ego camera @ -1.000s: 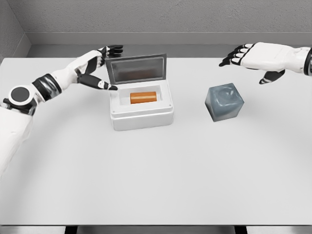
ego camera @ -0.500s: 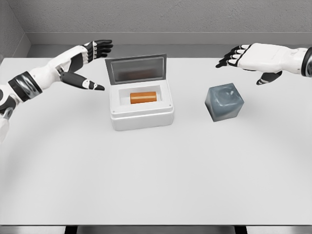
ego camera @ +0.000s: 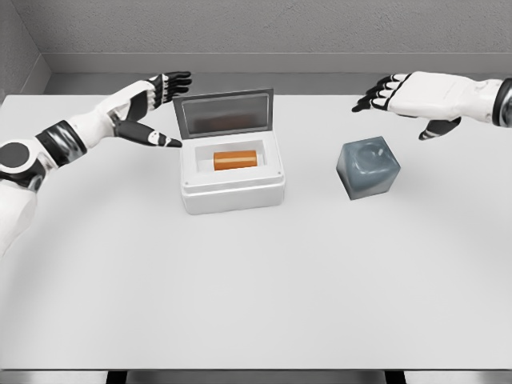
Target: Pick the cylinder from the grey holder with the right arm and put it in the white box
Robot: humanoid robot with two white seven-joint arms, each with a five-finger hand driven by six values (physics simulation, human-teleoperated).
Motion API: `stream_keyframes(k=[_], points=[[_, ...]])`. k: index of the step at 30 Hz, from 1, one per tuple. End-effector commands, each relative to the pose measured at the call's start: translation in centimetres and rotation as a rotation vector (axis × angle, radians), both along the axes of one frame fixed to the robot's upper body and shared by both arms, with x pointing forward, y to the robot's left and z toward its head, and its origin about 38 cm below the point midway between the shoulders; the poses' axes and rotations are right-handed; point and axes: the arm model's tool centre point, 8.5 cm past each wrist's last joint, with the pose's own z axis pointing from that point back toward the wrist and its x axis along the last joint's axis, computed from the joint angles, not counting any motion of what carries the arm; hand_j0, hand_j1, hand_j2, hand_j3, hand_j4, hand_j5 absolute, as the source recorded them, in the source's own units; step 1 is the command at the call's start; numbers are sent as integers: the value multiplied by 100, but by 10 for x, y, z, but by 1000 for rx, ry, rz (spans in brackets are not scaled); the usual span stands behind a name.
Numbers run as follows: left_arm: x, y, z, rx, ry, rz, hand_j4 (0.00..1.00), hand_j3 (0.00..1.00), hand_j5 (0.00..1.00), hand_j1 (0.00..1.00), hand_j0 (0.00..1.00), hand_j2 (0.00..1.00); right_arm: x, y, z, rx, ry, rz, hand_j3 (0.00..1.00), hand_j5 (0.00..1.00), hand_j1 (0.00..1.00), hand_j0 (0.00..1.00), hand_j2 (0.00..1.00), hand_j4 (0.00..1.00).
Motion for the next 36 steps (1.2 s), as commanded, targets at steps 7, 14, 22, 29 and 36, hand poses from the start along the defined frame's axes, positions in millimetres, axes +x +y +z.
stream_keyframes(k=[7,14,22,29,36], points=[[-12,-14,14,-6,-49,-65,100,100,100,100,100,100,0,0,1,6,0,-2,100,100,100,100,100,100],[-20,-5,19,16,-64,-71,100,100,100,100,100,100,0,0,2,6,-2,-2,100,100,100,100,100,100],[-28,2,29,14,-81,-84,100,100,100,100,100,100,1,1,2,7,-3,0,100,100,100,100,100,100],[-23,26,16,27,-37,-20,100,100,100,100,100,100,0,1,1,6,-1,0,100,100,100,100,100,100],[-17,60,-1,38,6,72,100,100,100,100,100,100,0,0,2,6,-2,-2,100,100,100,100,100,100]])
